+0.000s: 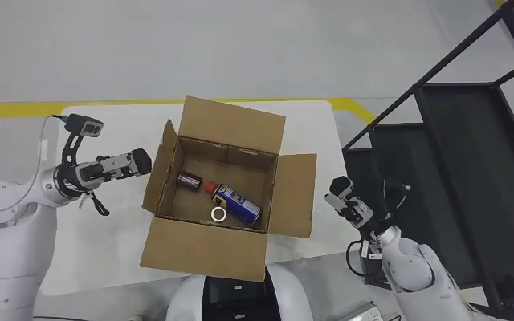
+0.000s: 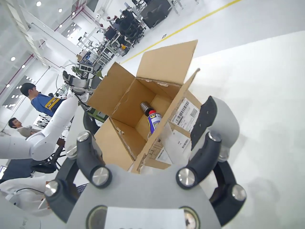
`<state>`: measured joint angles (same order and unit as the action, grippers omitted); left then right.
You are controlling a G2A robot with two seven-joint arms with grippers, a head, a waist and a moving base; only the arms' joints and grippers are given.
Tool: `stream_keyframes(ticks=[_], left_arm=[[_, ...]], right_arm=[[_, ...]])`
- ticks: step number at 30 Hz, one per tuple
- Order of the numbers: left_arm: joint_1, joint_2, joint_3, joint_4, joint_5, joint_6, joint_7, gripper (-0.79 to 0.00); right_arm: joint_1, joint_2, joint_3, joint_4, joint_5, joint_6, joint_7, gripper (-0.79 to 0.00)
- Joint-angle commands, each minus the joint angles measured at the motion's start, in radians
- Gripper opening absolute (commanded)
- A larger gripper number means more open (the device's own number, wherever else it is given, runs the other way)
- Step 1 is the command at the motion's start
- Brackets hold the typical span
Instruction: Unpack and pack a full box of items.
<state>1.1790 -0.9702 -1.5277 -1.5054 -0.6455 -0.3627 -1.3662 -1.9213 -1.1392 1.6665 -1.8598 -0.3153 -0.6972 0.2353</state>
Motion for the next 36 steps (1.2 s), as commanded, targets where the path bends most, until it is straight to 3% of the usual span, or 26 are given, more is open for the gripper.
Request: stream_keyframes(ticks=[1, 9, 12, 18, 21, 36], left_arm=[[0.002, -0.003, 0.031, -0.010, 0.021, 0.005, 0.018, 0.000], [-0.012, -0.015, 0.129, 0.021, 0.087, 0.004, 0.075, 0.000], [-0.018, -0.017, 0.145, 0.031, 0.099, -0.003, 0.086, 0.000], [-0.012, -0.012, 0.114, 0.015, 0.087, -0.019, 0.093, 0.000], [-0.015, -0.005, 0.110, 0.019, 0.181, -0.009, 0.086, 0.000], [-0.032, -0.016, 0.258, 0.069, 0.435, -0.050, 0.164, 0.000]], right_arm=[[0.023, 0.000, -0.034, 0.019, 0.025, -0.018, 0.032, 0.000], [0.171, 0.002, -0.178, 0.082, 0.128, -0.168, 0.164, 0.000], [0.243, 0.000, -0.246, 0.100, 0.145, -0.169, 0.222, 0.000], [0.412, -0.012, -0.395, 0.173, 0.152, -0.112, 0.314, 0.000], [0.482, -0.020, -0.454, 0.205, 0.125, -0.060, 0.334, 0.000], [0.634, -0.045, -0.617, 0.273, -0.011, 0.116, 0.381, 0.000]])
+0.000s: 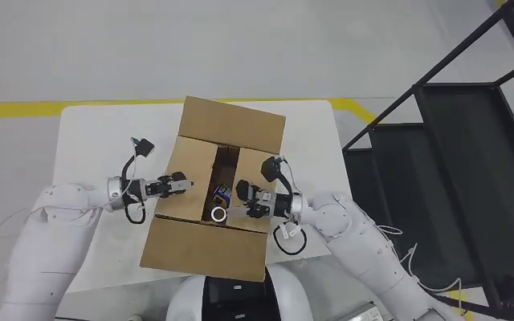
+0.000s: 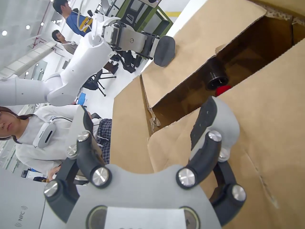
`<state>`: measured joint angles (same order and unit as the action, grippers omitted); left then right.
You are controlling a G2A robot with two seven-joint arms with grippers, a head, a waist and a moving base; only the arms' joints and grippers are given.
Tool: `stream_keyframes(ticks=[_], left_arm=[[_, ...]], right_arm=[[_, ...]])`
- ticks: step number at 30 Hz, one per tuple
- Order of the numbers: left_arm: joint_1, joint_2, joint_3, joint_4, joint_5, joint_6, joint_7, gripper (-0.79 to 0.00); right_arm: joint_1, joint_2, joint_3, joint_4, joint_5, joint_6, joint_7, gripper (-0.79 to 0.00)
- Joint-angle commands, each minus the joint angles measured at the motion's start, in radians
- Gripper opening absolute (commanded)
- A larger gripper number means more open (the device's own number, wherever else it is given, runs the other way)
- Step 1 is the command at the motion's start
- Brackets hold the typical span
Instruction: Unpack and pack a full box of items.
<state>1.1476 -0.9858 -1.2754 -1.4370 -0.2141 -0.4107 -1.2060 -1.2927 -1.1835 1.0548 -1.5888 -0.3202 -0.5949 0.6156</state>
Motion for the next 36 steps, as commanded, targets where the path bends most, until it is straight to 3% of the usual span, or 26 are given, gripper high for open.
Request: stream_keyframes(ticks=[1, 6, 12, 19, 24, 36], left_arm=[[-0.001, 0.000, 0.008, 0.000, 0.006, -0.004, 0.007, 0.000], [0.006, 0.003, -0.010, -0.016, -0.035, -0.003, 0.018, 0.000], [0.034, 0.013, -0.086, -0.058, -0.206, 0.027, 0.014, 0.000], [0.073, 0.028, -0.218, -0.067, -0.347, 0.019, 0.025, 0.000], [0.095, 0.035, -0.280, -0.038, -0.392, 0.006, 0.033, 0.000], [0.098, 0.036, -0.290, -0.027, -0.397, -0.001, 0.030, 0.000]], right_arm=[[0.009, -0.002, -0.010, 0.004, -0.007, 0.017, 0.000, 0.000], [0.010, 0.000, -0.009, -0.002, -0.001, 0.006, -0.012, 0.000], [-0.068, 0.022, 0.069, -0.067, 0.063, -0.138, -0.047, 0.000], [-0.239, 0.071, 0.207, -0.149, 0.169, -0.174, 0.092, 0.000], [-0.335, 0.091, 0.245, -0.164, 0.340, -0.213, 0.145, 0.000], [-0.337, 0.096, 0.247, -0.167, 0.378, -0.229, 0.174, 0.000]])
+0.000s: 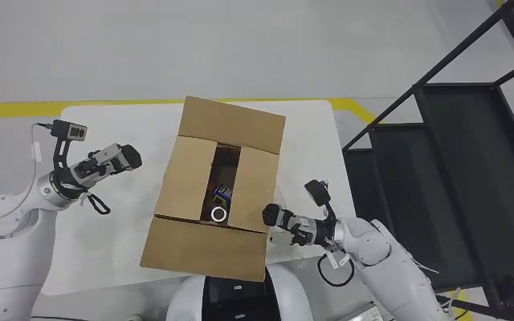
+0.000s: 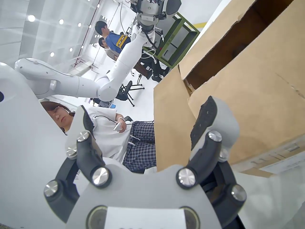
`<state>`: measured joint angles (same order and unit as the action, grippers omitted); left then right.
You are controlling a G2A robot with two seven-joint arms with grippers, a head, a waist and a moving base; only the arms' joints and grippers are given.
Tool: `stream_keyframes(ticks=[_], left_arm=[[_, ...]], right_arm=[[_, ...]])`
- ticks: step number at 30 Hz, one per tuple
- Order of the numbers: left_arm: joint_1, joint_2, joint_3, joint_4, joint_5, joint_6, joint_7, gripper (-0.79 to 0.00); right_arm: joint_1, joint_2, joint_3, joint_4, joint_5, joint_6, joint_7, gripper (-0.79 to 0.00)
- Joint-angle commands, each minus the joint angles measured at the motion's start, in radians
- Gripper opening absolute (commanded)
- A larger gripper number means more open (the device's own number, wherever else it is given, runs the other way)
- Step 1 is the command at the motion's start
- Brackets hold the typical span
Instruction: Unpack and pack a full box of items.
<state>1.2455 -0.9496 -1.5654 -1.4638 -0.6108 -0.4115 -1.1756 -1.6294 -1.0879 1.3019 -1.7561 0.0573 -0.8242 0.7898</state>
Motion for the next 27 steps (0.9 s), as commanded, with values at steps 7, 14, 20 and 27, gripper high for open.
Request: stream_keyframes(ticks=[7, 14, 20, 27], left_arm=[[0.000, 0.000, 0.000, 0.000, 0.000, 0.000, 0.000, 0.000], [0.000, 0.000, 0.000, 0.000, 0.000, 0.000, 0.000, 0.000], [0.000, 0.000, 0.000, 0.000, 0.000, 0.000, 0.000, 0.000], [0.000, 0.000, 0.000, 0.000, 0.000, 0.000, 0.000, 0.000]], right_arm=[[0.013, 0.000, -0.003, 0.006, -0.048, 0.121, -0.022, 0.000], [-0.143, 0.022, 0.084, -0.074, -0.023, 0.305, -0.026, 0.000], [-0.277, 0.034, 0.121, -0.132, -0.068, 0.384, -0.027, 0.000], [-0.232, 0.025, -0.011, -0.062, -0.093, 0.436, 0.004, 0.000]])
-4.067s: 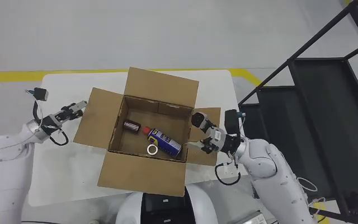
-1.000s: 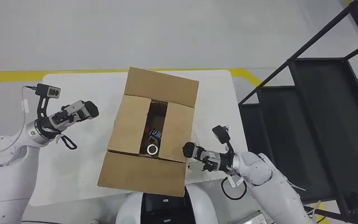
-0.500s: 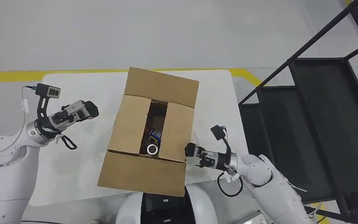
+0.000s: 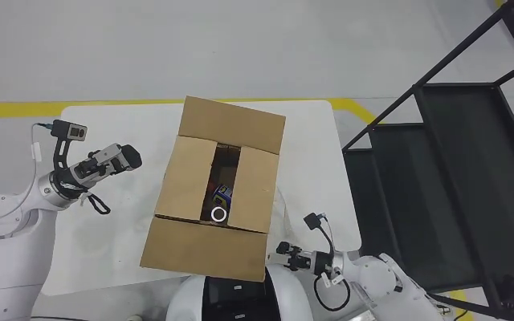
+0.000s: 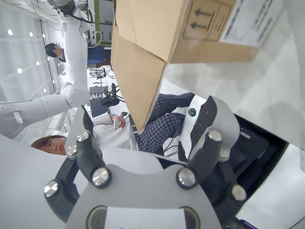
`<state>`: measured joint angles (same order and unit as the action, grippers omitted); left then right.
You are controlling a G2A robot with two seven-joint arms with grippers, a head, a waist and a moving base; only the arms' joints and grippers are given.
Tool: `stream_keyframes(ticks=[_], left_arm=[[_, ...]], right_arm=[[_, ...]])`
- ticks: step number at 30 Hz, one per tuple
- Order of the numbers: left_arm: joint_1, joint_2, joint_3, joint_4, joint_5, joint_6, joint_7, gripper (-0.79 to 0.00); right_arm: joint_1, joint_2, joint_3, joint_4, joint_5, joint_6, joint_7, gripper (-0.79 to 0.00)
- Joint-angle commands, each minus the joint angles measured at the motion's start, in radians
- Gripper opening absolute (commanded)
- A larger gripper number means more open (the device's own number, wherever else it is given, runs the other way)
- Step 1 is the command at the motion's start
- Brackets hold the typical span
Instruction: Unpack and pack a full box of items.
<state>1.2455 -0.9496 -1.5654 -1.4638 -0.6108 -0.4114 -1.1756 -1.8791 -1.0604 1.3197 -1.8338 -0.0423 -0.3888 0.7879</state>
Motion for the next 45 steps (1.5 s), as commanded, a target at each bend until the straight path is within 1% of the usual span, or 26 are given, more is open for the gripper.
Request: stream_keyframes(ticks=[1, 3, 6, 8, 12, 18, 22, 25, 27, 31, 34, 36, 45], left_arm=[[0.000, 0.000, 0.000, 0.000, 0.000, 0.000, 0.000, 0.000], [0.000, 0.000, 0.000, 0.000, 0.000, 0.000, 0.000, 0.000], [0.000, 0.000, 0.000, 0.000, 0.000, 0.000, 0.000, 0.000], [0.000, 0.000, 0.000, 0.000, 0.000, 0.000, 0.000, 0.000], [0.000, 0.000, 0.000, 0.000, 0.000, 0.000, 0.000, 0.000], [0.000, 0.000, 0.000, 0.000, 0.000, 0.000, 0.000, 0.000], [0.000, 0.000, 0.000, 0.000, 0.000, 0.000, 0.000, 0.000], [0.021, -0.001, 0.000, -0.046, -0.026, 0.003, -0.006, 0.000], [0.040, 0.002, -0.012, -0.068, -0.059, -0.002, -0.059, 0.000], [0.060, 0.007, -0.023, -0.073, -0.067, -0.007, -0.142, 0.000], [0.063, 0.011, -0.012, -0.060, -0.019, 0.003, -0.192, 0.000], [0.061, 0.012, 0.001, -0.048, 0.035, -0.008, -0.180, 0.000], [0.027, 0.012, 0.067, -0.020, 0.167, -0.004, -0.170, 0.000]], right_arm=[[0.026, -0.004, -0.046, 0.021, 0.015, -0.003, 0.014, 0.000], [0.059, -0.011, -0.104, 0.045, 0.088, -0.031, 0.060, 0.000], [0.104, -0.015, -0.138, 0.079, 0.156, -0.082, 0.099, 0.000], [0.118, -0.017, -0.150, 0.085, 0.176, -0.125, 0.090, 0.000], [0.155, -0.023, -0.183, 0.112, 0.336, -0.238, 0.119, 0.000], [0.226, -0.032, -0.205, 0.151, 0.485, -0.356, 0.120, 0.000], [0.284, -0.039, -0.210, 0.189, 0.483, -0.377, 0.084, 0.000], [0.319, -0.046, -0.216, 0.210, 0.432, -0.371, 0.031, 0.000], [0.329, -0.049, -0.221, 0.214, 0.395, -0.363, -0.011, 0.000], [0.338, -0.052, -0.221, 0.219, 0.338, -0.342, -0.062, 0.000], [0.341, -0.053, -0.221, 0.225, 0.318, -0.336, -0.090, 0.000], [0.347, -0.054, -0.216, 0.235, 0.310, -0.336, -0.107, 0.000], [0.370, -0.052, -0.196, 0.251, 0.333, -0.340, -0.114, 0.000]])
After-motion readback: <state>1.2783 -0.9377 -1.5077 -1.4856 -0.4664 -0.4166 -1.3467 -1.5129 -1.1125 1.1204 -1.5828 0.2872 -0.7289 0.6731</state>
